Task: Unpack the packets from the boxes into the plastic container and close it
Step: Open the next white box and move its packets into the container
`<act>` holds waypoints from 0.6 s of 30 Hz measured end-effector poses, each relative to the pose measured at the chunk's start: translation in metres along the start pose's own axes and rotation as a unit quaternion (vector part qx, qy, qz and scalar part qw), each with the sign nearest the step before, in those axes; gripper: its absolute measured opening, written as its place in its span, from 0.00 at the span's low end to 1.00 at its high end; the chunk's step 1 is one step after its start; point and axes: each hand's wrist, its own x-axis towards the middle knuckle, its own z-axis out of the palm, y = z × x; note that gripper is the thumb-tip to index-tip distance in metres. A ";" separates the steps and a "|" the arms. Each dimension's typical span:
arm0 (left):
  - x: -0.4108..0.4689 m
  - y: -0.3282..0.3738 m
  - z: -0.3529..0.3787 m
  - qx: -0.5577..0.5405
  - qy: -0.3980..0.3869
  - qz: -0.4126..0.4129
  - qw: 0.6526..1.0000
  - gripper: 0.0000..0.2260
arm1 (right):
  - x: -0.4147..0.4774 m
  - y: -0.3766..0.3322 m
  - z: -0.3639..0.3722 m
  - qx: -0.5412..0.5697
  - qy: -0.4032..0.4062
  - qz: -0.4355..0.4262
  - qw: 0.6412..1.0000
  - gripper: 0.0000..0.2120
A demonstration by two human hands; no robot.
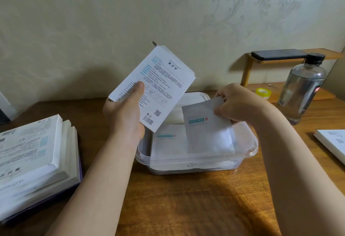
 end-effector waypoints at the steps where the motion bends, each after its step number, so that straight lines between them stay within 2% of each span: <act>1: 0.000 0.000 0.000 0.001 0.001 0.001 1.000 0.13 | 0.001 -0.001 0.000 -0.044 0.015 -0.009 0.999 0.10; 4: 0.000 -0.001 0.000 0.004 0.000 -0.002 1.000 0.13 | 0.002 -0.002 0.000 -0.164 0.064 -0.027 0.984 0.10; 9: 0.001 -0.001 0.000 0.006 -0.002 0.000 1.000 0.15 | -0.001 -0.008 0.002 -0.237 0.112 -0.068 0.963 0.09; 11: 0.001 -0.001 0.001 0.006 0.000 0.005 1.000 0.15 | -0.007 -0.016 0.000 -0.220 0.051 -0.089 0.970 0.13; 13: 0.000 -0.002 0.001 0.007 -0.001 0.007 1.000 0.14 | -0.014 -0.022 0.002 -0.200 -0.070 -0.091 0.973 0.21; 15: -0.001 -0.002 0.001 0.010 -0.004 0.004 1.000 0.14 | -0.018 -0.024 0.010 -0.234 -0.175 -0.090 0.952 0.32; 18: -0.001 -0.001 0.000 0.014 -0.005 -0.001 1.000 0.14 | -0.014 -0.022 0.025 -0.329 -0.245 -0.083 0.908 0.43</act>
